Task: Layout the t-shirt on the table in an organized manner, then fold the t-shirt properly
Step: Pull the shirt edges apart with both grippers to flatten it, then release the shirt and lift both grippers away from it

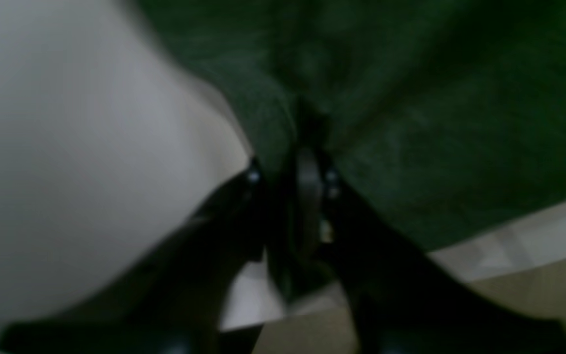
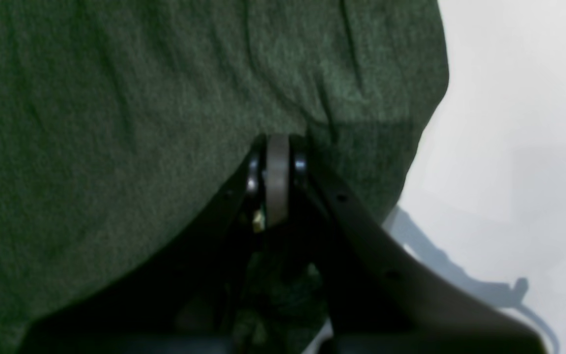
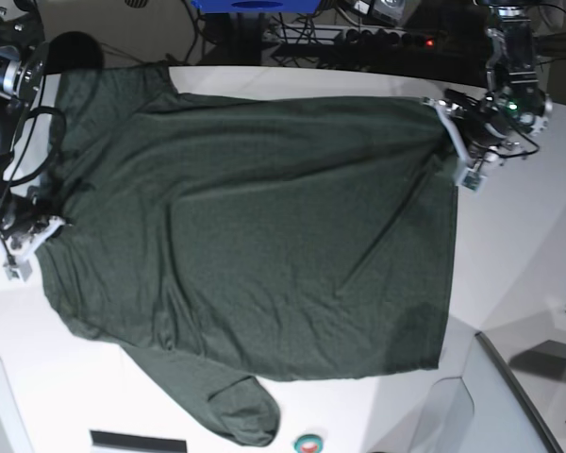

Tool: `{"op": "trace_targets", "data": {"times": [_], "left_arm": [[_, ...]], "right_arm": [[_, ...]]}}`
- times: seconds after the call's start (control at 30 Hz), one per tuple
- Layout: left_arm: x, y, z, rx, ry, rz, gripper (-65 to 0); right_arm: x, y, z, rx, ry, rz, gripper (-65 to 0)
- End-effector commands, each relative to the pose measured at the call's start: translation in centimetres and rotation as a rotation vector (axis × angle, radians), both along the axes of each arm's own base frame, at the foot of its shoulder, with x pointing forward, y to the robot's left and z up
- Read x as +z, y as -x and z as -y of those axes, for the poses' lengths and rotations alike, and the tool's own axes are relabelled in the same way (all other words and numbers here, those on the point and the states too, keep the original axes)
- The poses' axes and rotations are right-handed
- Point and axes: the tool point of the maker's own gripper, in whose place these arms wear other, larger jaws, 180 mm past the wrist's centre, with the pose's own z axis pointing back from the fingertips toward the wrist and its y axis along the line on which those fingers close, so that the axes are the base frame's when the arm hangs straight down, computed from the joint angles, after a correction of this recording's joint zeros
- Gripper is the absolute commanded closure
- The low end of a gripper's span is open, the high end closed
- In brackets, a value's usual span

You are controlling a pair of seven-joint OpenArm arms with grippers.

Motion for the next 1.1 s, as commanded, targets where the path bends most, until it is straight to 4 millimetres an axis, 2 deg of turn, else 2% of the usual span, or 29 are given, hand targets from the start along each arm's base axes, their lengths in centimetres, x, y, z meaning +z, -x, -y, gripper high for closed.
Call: {"op": "trace_targets", "data": {"times": [0.0, 0.13, 0.3, 0.4, 0.47, 0.53, 0.6, 0.63, 0.67, 0.7, 0.73, 0.87, 1.0, 1.07], "left_arm": [[1.2, -0.8, -1.1, 0.008, -0.022, 0.039, -18.6], [1.7, -0.8, -2.5, 0.043, -0.037, 0.051, -27.8], [1.6, -0.1, -2.5, 0.042, -0.041, 0.042, -29.9], [2.9, -0.3, -2.3, 0.024, -0.060, 0.067, -29.9], [4.7, -0.6, -3.2, 0.045, -0.098, 0.088, -29.5], [6.6, -1.7, -4.1, 0.072, -0.125, 0.138, -29.0], [8.1, -3.8, -4.2, 0.087, -0.123, 0.198, -26.0], [8.5, -4.9, -4.1, 0.094, -0.113, 0.220, -20.4], [8.5, -6.0, -4.1, 0.105, -0.098, 0.235, -11.8], [8.4, -6.9, -3.9, 0.116, -0.082, 0.242, -2.3], [8.0, -8.0, -3.6, 0.127, -0.057, 0.245, 0.0], [5.2, -11.2, -1.4, 0.119, 0.040, 0.192, 0.0], [2.3, -12.9, 1.0, 0.093, 0.126, 0.164, 0.0], [0.8, -13.3, 1.3, 0.129, 0.146, 0.166, 0.0]], "right_arm": [[1.5, -1.5, 1.0, -0.014, 0.019, 0.050, -0.5], [1.5, -1.5, 1.0, -0.013, 0.018, 0.048, -0.3], [1.5, -1.5, 1.0, -0.013, 0.018, 0.048, -0.3], [1.5, -1.4, 1.1, -0.013, 0.020, 0.048, -0.3], [1.2, -1.0, 1.3, -0.015, 0.024, 0.040, -0.3], [2.0, -1.1, 1.7, -0.010, 0.047, 0.065, -0.3], [3.2, -1.1, 2.3, 0.003, 0.087, 0.097, -0.3], [4.0, -1.2, 2.3, 0.015, 0.109, 0.115, -0.3], [4.7, -1.1, 2.5, 0.027, 0.133, 0.128, -0.3], [5.3, -1.0, 2.5, 0.038, 0.152, 0.134, -0.3], [5.9, -0.9, 2.6, 0.048, 0.170, 0.138, -0.3], [6.7, -0.3, 1.6, 0.068, 0.189, 0.132, -0.3], [6.5, 1.1, 0.7, 0.094, 0.204, 0.131, -0.2], [6.1, 1.7, -0.3, 0.100, 0.193, 0.129, -0.2]]}}
